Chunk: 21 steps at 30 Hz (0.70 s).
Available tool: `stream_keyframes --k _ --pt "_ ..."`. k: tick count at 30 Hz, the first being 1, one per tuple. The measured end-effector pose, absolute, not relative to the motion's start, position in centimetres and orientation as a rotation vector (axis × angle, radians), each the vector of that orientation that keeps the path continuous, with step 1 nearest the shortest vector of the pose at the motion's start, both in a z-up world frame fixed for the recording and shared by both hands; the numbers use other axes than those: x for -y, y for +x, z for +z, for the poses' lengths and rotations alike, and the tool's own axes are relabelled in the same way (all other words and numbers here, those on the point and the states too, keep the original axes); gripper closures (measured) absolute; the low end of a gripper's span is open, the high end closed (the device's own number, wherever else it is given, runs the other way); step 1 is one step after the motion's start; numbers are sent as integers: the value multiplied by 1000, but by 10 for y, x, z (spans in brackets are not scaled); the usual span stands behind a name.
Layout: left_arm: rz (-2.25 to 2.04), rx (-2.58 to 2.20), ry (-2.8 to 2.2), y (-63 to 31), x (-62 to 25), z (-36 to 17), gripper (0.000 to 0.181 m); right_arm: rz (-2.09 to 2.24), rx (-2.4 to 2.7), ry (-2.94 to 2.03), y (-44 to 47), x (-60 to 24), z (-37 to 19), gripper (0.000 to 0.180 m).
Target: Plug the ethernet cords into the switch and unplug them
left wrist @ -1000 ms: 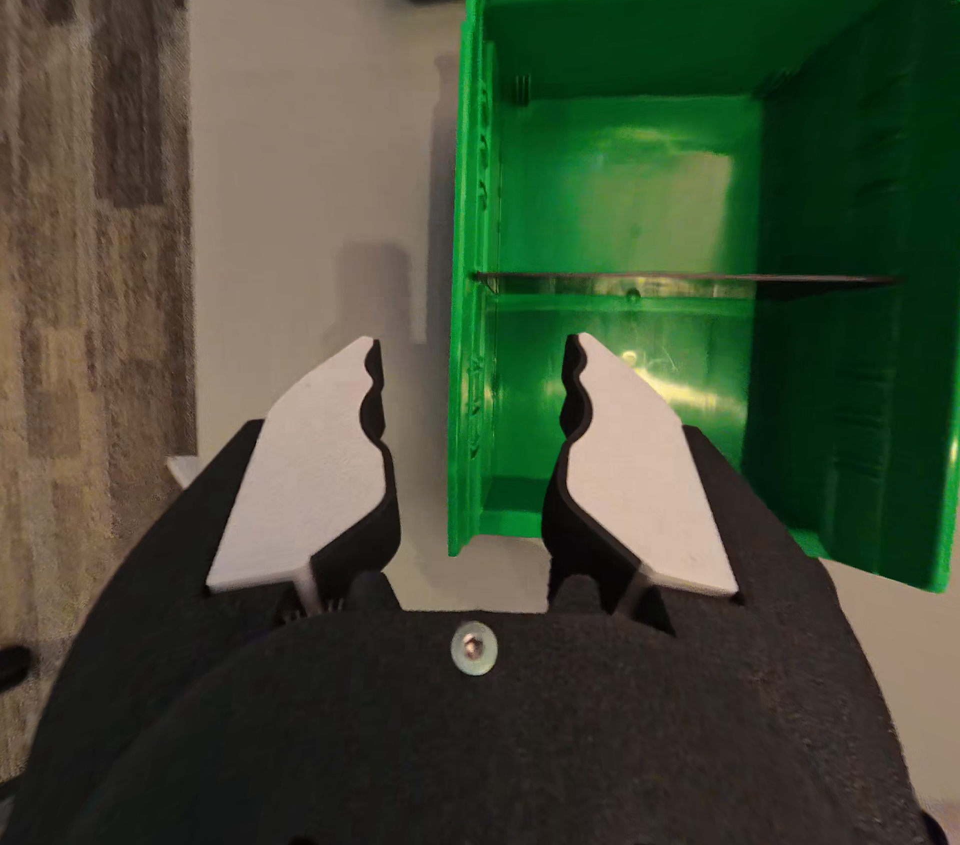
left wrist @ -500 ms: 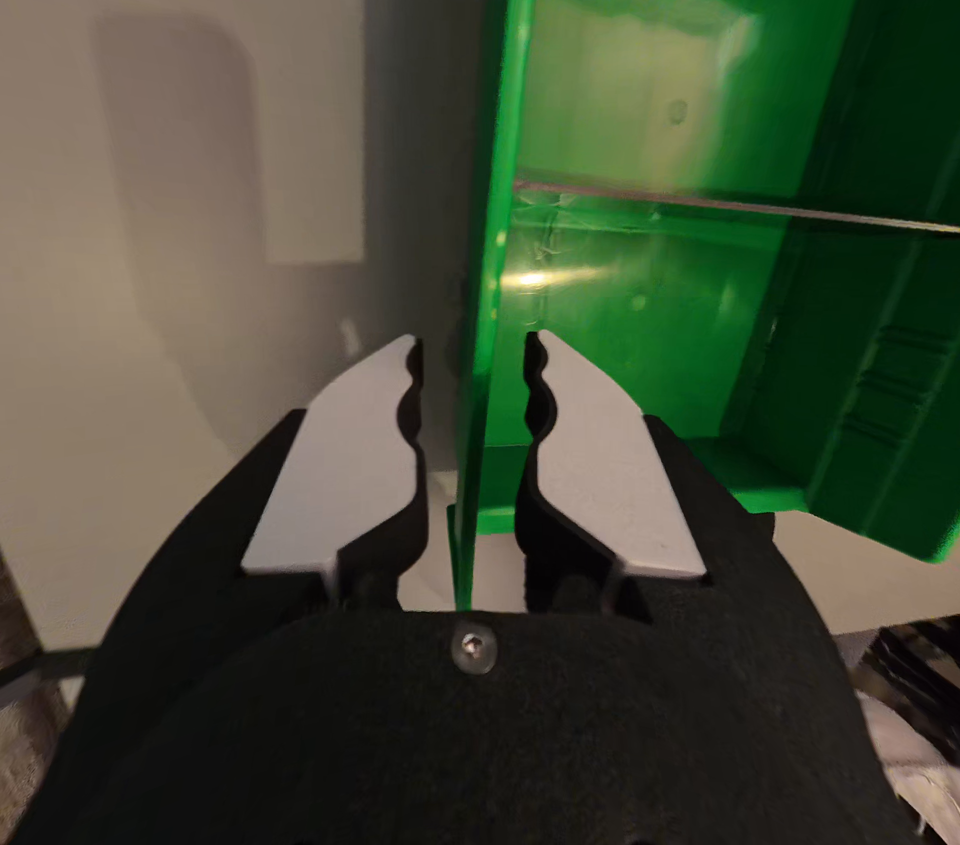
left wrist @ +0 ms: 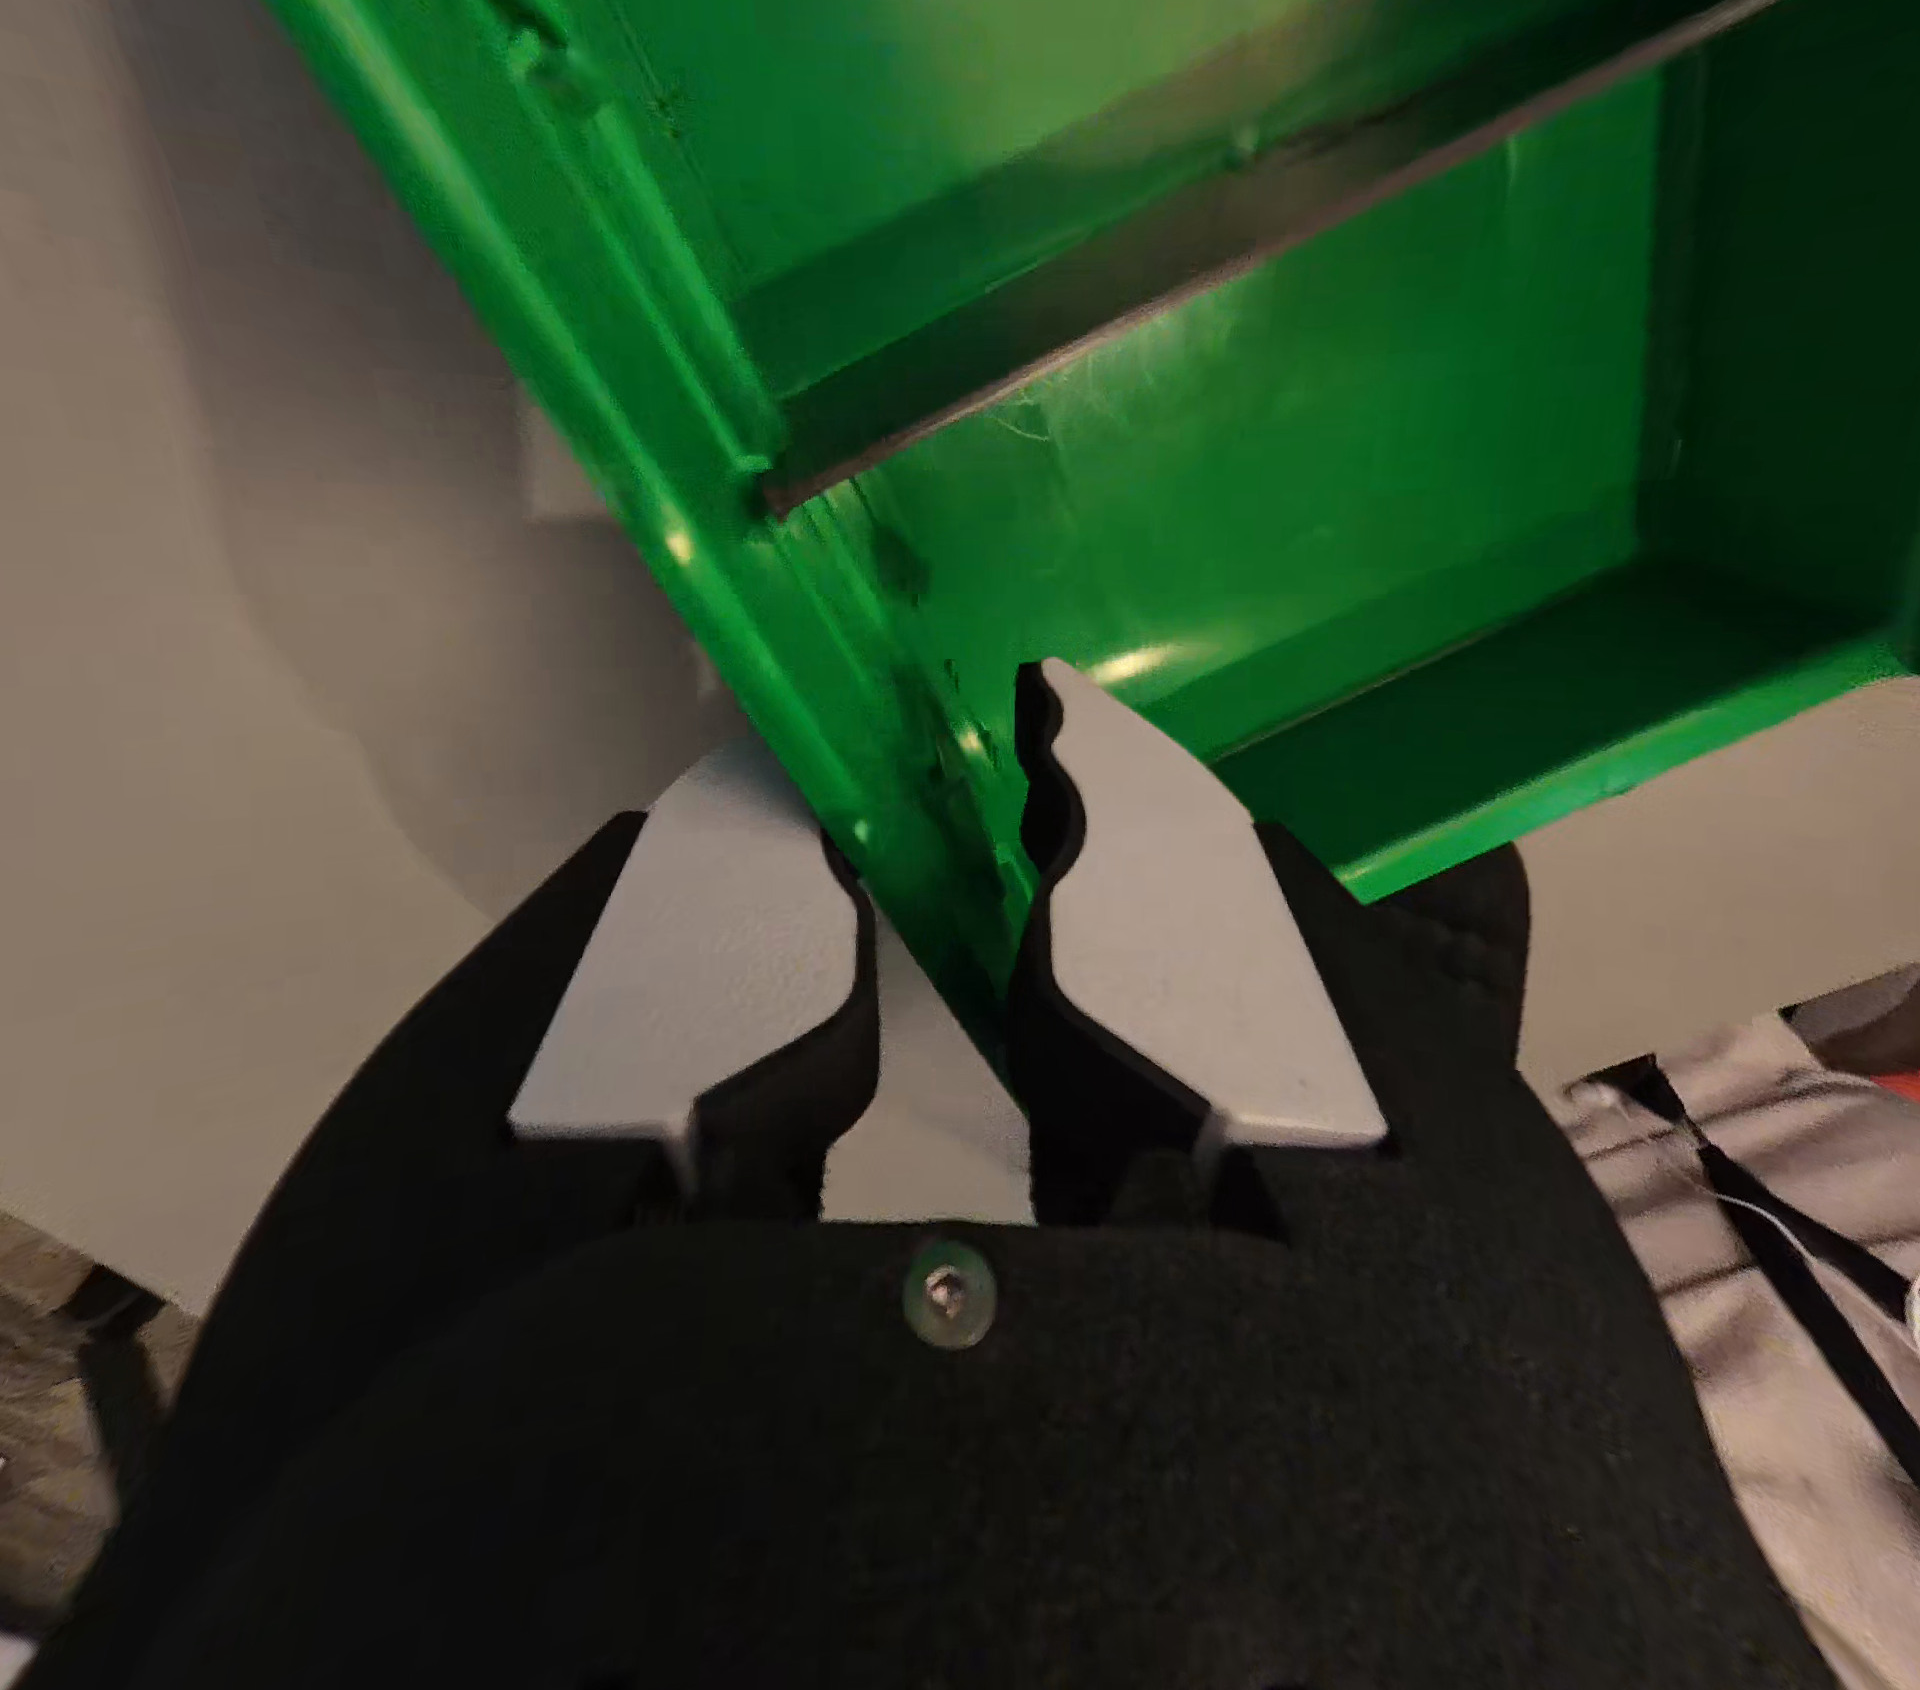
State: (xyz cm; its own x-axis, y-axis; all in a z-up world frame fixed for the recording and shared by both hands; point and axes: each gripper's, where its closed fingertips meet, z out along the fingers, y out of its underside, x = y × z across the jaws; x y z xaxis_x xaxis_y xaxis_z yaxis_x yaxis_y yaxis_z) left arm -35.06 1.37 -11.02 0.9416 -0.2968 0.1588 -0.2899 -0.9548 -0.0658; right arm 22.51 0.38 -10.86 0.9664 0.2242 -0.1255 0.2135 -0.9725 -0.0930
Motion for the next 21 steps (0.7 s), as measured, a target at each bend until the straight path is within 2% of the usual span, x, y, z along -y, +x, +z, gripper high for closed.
stream_keyframes --k 21 --pt "52 -824 -3113 -271 -6 -114 147 108 508 -3108 187 -2 -114 169"
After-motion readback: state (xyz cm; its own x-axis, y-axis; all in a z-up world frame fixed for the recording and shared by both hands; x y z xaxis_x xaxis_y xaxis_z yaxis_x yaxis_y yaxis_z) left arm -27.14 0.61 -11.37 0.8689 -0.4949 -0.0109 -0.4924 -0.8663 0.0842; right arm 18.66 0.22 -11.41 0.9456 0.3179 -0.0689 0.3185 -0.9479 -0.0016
